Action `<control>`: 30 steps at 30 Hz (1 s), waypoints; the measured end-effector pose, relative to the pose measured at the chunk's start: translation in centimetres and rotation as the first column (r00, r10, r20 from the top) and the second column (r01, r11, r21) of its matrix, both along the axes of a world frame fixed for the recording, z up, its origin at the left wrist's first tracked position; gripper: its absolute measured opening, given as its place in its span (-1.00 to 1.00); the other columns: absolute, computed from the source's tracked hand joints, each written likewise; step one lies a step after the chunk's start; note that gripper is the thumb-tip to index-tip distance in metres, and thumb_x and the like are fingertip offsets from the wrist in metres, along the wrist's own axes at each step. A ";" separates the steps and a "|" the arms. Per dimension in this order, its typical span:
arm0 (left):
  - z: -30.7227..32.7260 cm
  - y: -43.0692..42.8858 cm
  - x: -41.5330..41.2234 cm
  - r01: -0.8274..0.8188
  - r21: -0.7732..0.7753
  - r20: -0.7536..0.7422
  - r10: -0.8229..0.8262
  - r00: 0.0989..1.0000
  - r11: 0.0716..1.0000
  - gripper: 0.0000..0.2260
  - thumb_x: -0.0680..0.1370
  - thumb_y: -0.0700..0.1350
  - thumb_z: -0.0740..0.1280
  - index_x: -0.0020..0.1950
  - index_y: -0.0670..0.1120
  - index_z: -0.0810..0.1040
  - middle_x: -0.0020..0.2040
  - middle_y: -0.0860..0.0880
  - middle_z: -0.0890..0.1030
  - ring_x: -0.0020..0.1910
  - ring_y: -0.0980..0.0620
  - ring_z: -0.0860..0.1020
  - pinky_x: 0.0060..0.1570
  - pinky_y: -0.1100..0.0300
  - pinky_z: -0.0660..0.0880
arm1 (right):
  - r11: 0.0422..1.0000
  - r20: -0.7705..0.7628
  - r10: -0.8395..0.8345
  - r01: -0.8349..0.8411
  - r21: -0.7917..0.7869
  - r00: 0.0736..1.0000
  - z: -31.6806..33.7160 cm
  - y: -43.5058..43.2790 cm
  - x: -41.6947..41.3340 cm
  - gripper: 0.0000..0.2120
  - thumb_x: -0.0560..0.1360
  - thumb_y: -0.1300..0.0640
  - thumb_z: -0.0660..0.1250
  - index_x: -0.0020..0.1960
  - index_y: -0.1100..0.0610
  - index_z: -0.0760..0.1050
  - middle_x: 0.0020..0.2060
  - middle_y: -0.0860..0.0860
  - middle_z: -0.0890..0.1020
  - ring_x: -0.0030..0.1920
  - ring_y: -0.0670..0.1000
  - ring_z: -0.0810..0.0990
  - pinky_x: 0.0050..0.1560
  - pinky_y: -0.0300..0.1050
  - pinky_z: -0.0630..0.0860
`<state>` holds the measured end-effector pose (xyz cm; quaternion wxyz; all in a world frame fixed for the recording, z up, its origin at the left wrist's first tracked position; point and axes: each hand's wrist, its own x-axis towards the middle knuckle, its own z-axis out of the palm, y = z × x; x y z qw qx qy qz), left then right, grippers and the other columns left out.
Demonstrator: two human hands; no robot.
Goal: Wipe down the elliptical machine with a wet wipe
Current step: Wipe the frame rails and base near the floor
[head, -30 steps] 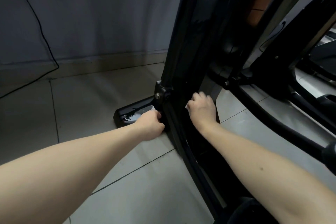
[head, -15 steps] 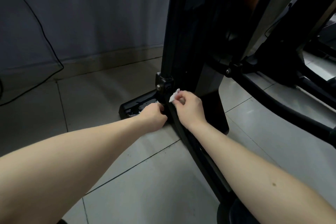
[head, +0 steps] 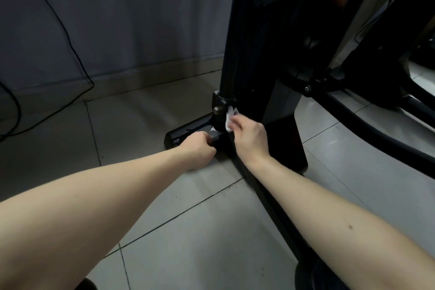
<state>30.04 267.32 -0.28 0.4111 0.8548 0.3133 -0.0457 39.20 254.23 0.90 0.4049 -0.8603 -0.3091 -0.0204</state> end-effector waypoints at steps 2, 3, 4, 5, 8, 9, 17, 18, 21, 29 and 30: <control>-0.1 0.1 0.1 0.001 -0.003 -0.004 -0.001 1.000 1.000 -0.69 0.44 -0.12 0.32 0.18 -0.02 0.59 -0.06 -0.05 0.67 -0.09 -0.07 0.68 -0.08 -0.05 0.68 | 0.999 0.051 -0.032 0.034 -0.024 0.998 -0.1 1.1 0.6 -0.84 0.63 0.12 0.31 0.10 0.11 0.66 -0.10 0.04 0.71 -0.06 0.06 0.66 -0.03 0.09 0.62; -0.2 0.1 0.1 0.002 -0.005 -0.005 -0.002 1.000 1.000 -0.70 0.45 -0.12 0.32 0.17 -0.03 0.58 -0.06 -0.06 0.67 -0.09 -0.07 0.68 -0.08 -0.06 0.68 | 0.998 0.077 -0.032 0.037 -0.053 0.996 -0.3 1.2 0.9 -0.85 0.63 0.11 0.32 0.05 0.11 0.66 -0.13 0.03 0.70 -0.10 0.06 0.66 -0.08 0.09 0.62; -0.2 0.0 0.2 0.004 -0.005 -0.001 -0.004 1.000 1.000 -0.72 0.46 -0.12 0.32 0.17 -0.03 0.58 -0.05 -0.06 0.67 -0.09 -0.08 0.68 -0.07 -0.07 0.68 | 0.996 0.099 -0.021 0.030 -0.089 0.995 -0.5 1.0 1.0 -0.85 0.63 0.10 0.33 0.01 0.11 0.65 -0.16 0.02 0.70 -0.12 0.07 0.65 -0.11 0.08 0.62; -0.1 -0.1 0.3 0.006 -0.008 0.004 -0.006 1.000 1.000 -0.72 0.46 -0.13 0.33 0.16 -0.04 0.58 -0.04 -0.06 0.67 -0.08 -0.08 0.69 -0.07 -0.07 0.68 | 0.993 0.115 -0.004 0.018 -0.121 0.993 -0.6 0.7 1.1 -0.85 0.63 0.09 0.33 -0.01 0.12 0.65 -0.16 0.02 0.69 -0.13 0.07 0.65 -0.12 0.07 0.62; 0.2 -0.7 0.8 0.021 -0.017 0.020 -0.021 1.000 1.000 -0.80 0.48 -0.16 0.32 0.09 -0.06 0.59 -0.05 -0.09 0.69 -0.07 -0.10 0.69 -0.08 -0.10 0.68 | 0.977 0.140 0.035 -0.004 -0.214 0.990 -1.2 -1.7 0.6 -0.85 0.63 0.10 0.33 -0.03 0.13 0.64 -0.19 0.06 0.69 -0.16 0.11 0.65 -0.15 0.07 0.60; 0.2 -1.0 1.0 0.028 -0.013 0.030 -0.027 0.999 1.000 -0.83 0.49 -0.17 0.32 0.06 -0.07 0.59 -0.03 -0.10 0.69 -0.04 -0.11 0.69 -0.03 -0.11 0.66 | 0.966 0.148 0.050 -0.011 -0.257 0.988 -1.7 -3.0 0.2 -0.84 0.63 0.11 0.33 -0.05 0.14 0.62 -0.22 0.08 0.67 -0.17 0.15 0.64 -0.18 0.07 0.58; 0.9 -2.6 1.5 0.068 0.049 0.055 -0.071 0.996 0.996 -0.90 0.50 -0.17 0.33 0.00 -0.08 0.57 0.07 -0.14 0.68 0.09 -0.14 0.63 0.14 -0.04 0.59 | 0.911 0.051 0.075 -0.048 -0.409 0.996 0.1 -6.4 -1.9 -0.89 0.54 0.16 0.35 -0.17 0.08 0.52 -0.34 -0.02 0.57 -0.21 0.15 0.60 -0.17 0.02 0.53; 0.9 -2.6 1.4 0.059 0.043 0.052 -0.062 0.997 0.997 -0.85 0.49 -0.18 0.32 0.04 -0.14 0.60 0.02 -0.15 0.68 0.05 -0.15 0.64 0.09 -0.04 0.60 | 0.925 0.053 0.056 -0.032 -0.379 0.997 0.8 -4.9 -1.7 -0.89 0.52 0.18 0.35 -0.19 0.07 0.52 -0.36 -0.04 0.55 -0.22 0.13 0.58 -0.18 -0.01 0.51; 0.9 -2.2 1.0 0.061 0.025 0.020 -0.062 0.998 0.998 -0.80 0.50 -0.18 0.31 0.09 -0.14 0.61 -0.06 -0.13 0.69 -0.04 -0.14 0.65 -0.04 0.04 0.63 | 0.946 0.056 -0.015 0.032 -0.322 0.998 2.8 -0.1 -0.2 -0.82 0.54 0.19 0.33 -0.22 0.02 0.47 -0.38 -0.10 0.46 -0.24 0.06 0.50 -0.23 -0.09 0.36; 1.2 -2.0 1.1 0.074 0.027 0.023 -0.075 0.997 0.997 -0.86 0.51 -0.20 0.30 -0.02 -0.18 0.64 -0.11 -0.15 0.71 -0.16 -0.11 0.63 -0.28 0.13 0.52 | 0.876 0.059 0.022 0.009 -0.482 0.998 2.6 -1.3 -1.1 -0.76 0.52 0.28 0.29 -0.22 -0.02 0.43 -0.29 -0.07 0.54 -0.22 0.04 0.54 -0.23 -0.08 0.43; 1.1 -2.1 1.2 0.068 0.025 0.025 -0.069 0.997 0.997 -0.85 0.51 -0.20 0.31 0.00 -0.20 0.63 -0.08 -0.16 0.71 -0.10 -0.13 0.66 -0.17 0.08 0.58 | 0.858 0.049 0.042 -0.011 -0.513 0.998 2.1 -3.0 -1.7 -0.78 0.51 0.28 0.30 -0.20 -0.02 0.45 -0.27 -0.06 0.55 -0.19 0.06 0.56 -0.18 -0.05 0.47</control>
